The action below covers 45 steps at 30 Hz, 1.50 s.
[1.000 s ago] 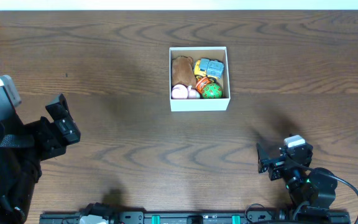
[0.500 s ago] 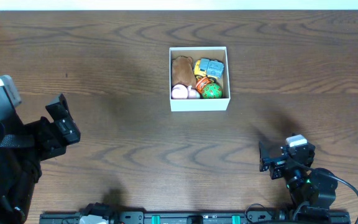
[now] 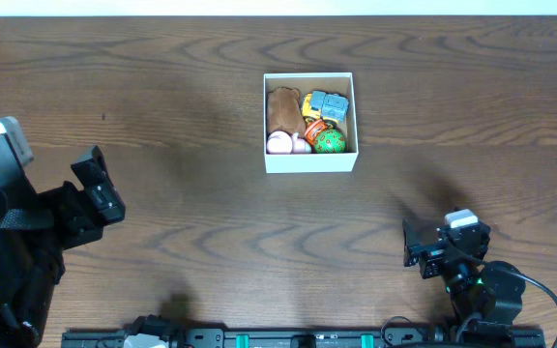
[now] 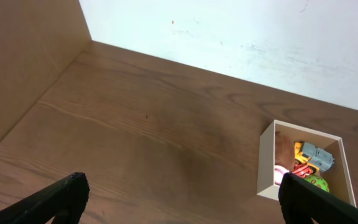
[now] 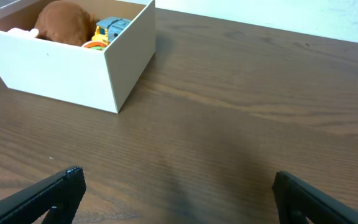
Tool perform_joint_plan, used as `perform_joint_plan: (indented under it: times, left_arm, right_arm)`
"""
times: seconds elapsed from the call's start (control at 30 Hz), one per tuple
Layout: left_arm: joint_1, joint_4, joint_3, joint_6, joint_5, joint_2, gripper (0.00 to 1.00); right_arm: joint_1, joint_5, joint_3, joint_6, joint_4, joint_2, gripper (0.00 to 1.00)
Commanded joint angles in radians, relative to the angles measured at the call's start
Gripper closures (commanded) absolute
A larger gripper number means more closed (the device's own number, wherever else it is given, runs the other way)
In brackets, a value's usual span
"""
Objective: Pack container
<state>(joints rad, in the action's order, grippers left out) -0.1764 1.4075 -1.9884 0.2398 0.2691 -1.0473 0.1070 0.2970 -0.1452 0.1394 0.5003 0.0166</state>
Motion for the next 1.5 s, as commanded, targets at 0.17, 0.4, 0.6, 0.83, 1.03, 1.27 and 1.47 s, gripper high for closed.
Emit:
perform_joint_plan:
  times: [0.17,0.4,0.6,0.83,1.03,1.27,1.47]
  left_arm:
    - [0.022,0.057,-0.006,-0.034,0.018,0.003,0.02]
    - [0.121,-0.070,0.189,0.021,0.005,0.106,0.02]
    - [0.184,-0.438,0.653,0.020,0.005,0.332,0.02]
    - [0.195,-0.738,1.111,0.020,0.005,0.571,0.02]
    - [0.195,-0.859,1.376,0.019,0.005,0.711,0.02]
    - [0.195,-1.023,1.601,-0.112,-0.079,0.837,0.02]
    - [0.195,-1.074,1.728,-0.113,-0.121,0.927,0.02]
  right_arm:
    - [-0.010,-0.005,0.006,-0.004,-0.003,-0.011,0.01]
    - [-0.010,-0.005,0.006,-0.004,-0.003,-0.011,0.01]
    - [-0.010,-0.005,0.006,-0.004,-0.003,-0.011,0.01]
    - [-0.010,-0.005,0.006,-0.004,-0.003,-0.011,0.01]
    - [-0.010,-0.005,0.006,-0.004,-0.003,-0.011,0.01]
    - [-0.010,-0.005,0.006,-0.004,-0.003,-0.011,0.01]
    - [-0.010,-0.005,0.006,-0.004,-0.003,-0.011,0.01]
